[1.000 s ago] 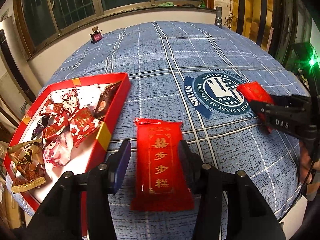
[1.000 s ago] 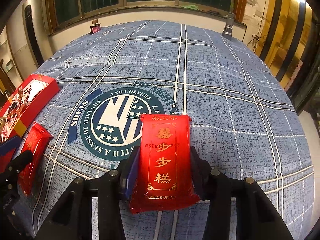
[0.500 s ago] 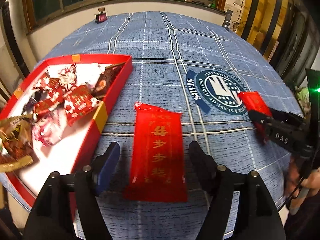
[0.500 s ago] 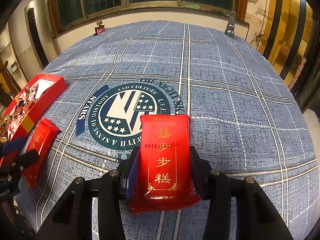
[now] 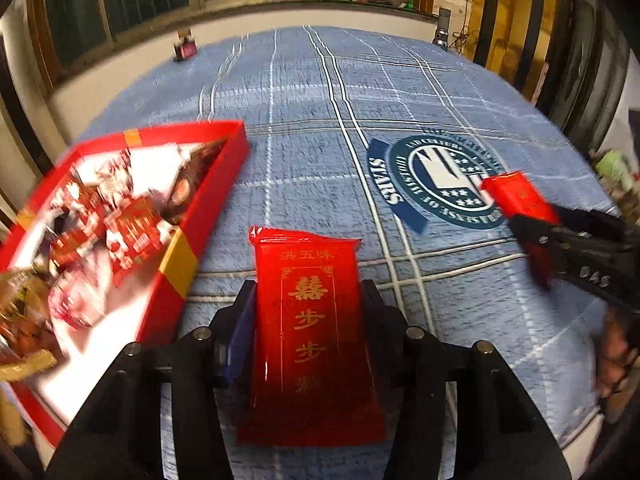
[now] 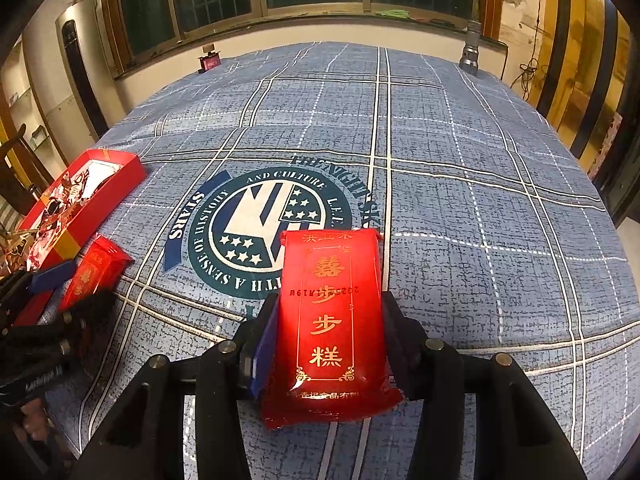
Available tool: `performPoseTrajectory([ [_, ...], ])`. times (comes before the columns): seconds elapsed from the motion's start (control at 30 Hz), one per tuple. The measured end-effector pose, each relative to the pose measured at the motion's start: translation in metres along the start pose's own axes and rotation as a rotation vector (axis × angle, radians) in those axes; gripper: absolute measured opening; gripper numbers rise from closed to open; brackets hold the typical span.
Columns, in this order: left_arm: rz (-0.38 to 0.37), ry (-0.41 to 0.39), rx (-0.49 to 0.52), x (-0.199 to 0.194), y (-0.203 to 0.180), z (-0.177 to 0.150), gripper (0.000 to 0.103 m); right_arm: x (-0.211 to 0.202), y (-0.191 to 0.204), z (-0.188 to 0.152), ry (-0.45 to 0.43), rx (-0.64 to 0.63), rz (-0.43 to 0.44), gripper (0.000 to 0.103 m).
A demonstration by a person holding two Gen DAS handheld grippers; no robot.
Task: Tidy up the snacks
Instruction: 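Lift and carry both long red packets toward the red-rimmed tray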
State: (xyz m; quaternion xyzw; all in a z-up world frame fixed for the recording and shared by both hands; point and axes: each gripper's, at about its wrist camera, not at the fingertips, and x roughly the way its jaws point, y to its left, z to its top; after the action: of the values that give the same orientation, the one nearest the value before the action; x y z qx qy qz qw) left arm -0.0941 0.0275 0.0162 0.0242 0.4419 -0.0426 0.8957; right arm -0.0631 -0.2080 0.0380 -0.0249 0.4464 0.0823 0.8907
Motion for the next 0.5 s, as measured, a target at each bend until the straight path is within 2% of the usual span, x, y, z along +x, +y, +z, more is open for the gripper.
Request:
performPoseTrajectory([
  [0.07, 0.008, -0.009, 0.026, -0.002, -0.003, -0.002, 0.049, 0.0, 0.0, 0.0, -0.001, 0.001, -0.004, 0.05],
  [0.2, -0.033, -0.005, 0.015, -0.008, -0.003, -0.005, 0.049, 0.0, 0.001, 0.0, -0.004, 0.0, -0.009, 0.048],
  [0.37, -0.044, -0.016, -0.009, -0.024, 0.004, -0.005, 0.049, -0.003, 0.0, -0.001, -0.003, 0.016, 0.0, 0.047],
  [0.5, -0.045, -0.051, -0.022, -0.039, 0.012, -0.001, 0.049, -0.006, 0.005, -0.003, 0.006, 0.036, 0.075, 0.047],
])
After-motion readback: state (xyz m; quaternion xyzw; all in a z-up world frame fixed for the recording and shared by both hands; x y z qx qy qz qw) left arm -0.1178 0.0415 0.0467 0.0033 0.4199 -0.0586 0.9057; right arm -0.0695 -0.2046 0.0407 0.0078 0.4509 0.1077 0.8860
